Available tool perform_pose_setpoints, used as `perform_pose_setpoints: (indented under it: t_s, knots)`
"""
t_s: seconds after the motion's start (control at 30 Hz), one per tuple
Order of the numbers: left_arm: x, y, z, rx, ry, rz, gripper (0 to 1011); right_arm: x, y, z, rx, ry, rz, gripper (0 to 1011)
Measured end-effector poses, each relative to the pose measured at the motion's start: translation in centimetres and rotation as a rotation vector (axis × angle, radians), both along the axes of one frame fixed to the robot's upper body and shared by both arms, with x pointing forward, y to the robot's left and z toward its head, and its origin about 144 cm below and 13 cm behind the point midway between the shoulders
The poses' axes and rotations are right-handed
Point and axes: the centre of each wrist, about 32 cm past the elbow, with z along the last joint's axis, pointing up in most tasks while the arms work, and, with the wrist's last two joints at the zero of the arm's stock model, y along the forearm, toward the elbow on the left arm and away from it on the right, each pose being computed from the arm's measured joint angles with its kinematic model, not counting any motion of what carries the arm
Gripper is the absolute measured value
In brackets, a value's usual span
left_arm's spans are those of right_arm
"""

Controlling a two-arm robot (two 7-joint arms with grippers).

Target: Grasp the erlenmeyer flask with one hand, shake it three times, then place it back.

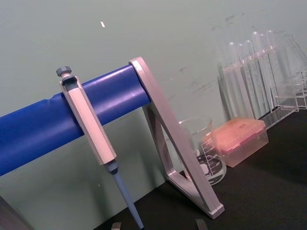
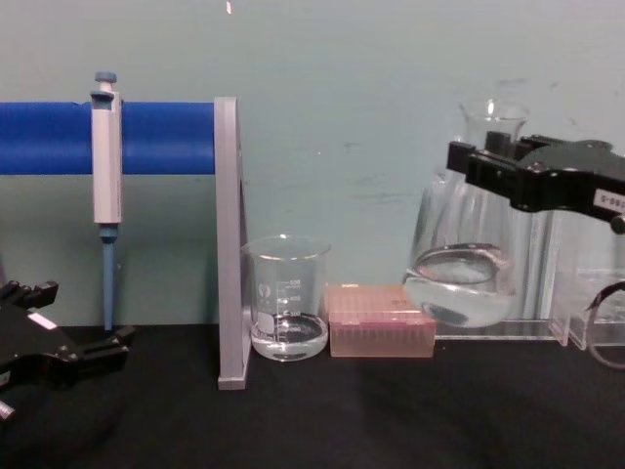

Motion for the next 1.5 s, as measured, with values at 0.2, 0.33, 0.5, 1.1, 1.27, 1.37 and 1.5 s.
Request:
perform_pose_setpoints:
  t_s: [0.2,0.33,0.5,1.1,1.27,1.37,1.5]
  knots:
    - [0.0,0.0,0.0,0.000,0.000,0.000,1001,-0.5,-0.1,-0.1,0.022,0.005,-0.041,457]
    - [0.0,0.0,0.0,0.000,0.000,0.000,1001,-0.5,0.0,-0.1,0.021,0.007,-0.044,457]
    - [0.0,0.0,0.0,0.000,0.000,0.000,1001,-0.2,0.4,-0.1,0.013,0.007,-0.009,457]
    - [0.0,0.0,0.0,0.000,0.000,0.000,1001,2.4,7.6,0.2,-0.034,0.003,0.467,457]
    - [0.0,0.0,0.0,0.000,0.000,0.000,1001,2.5,8.8,0.2,-0.038,0.004,0.535,457]
    - [0.0,0.0,0.0,0.000,0.000,0.000,1001,2.5,9.1,0.2,-0.038,0.007,0.553,457]
    - [0.0,0.0,0.0,0.000,0.000,0.000,1001,2.4,9.0,0.1,-0.036,0.010,0.540,457]
